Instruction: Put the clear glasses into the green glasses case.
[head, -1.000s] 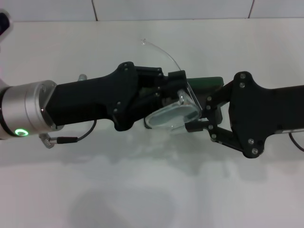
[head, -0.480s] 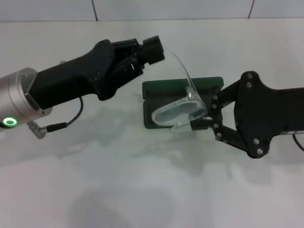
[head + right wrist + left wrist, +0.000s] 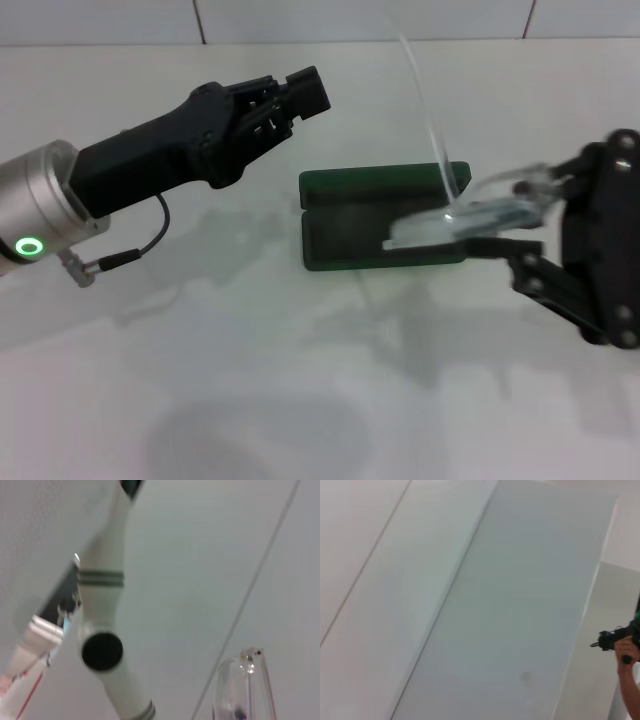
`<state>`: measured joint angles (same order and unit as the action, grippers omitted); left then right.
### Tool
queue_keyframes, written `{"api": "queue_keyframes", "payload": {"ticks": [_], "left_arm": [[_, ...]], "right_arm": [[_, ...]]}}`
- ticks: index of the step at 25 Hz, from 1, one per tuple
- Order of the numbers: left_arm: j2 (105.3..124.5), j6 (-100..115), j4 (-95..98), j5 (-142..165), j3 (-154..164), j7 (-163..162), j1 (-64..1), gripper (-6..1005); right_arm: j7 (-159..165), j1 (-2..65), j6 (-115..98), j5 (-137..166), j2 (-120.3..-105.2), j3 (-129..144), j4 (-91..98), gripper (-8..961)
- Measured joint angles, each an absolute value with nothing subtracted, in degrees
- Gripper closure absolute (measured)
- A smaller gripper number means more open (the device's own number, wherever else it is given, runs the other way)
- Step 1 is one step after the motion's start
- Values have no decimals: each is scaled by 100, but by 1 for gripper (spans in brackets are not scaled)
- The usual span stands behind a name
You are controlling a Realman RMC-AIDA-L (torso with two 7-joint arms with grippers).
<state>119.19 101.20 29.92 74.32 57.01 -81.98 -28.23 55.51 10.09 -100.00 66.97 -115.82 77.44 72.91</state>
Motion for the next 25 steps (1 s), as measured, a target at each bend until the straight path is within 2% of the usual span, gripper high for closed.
{"api": "queue_keyframes", "payload": {"ticks": [9,17,25], "left_arm": [[11938,10006,2914,7470,5779,-8352,-3099,863],[11956,10117,2782,7442,6004,-8399,-3296,863],[11956,10501,2775,7412,5948,-8374,-3225,863]], "right_arm": [[5362,1225,-10360,6457,-11581,7822,6905,884],[5187,1937,-10319,6476,-11593,7987,5790,884],[5035,1915,-10120,6462,-11585,7859,5562,884]]}}
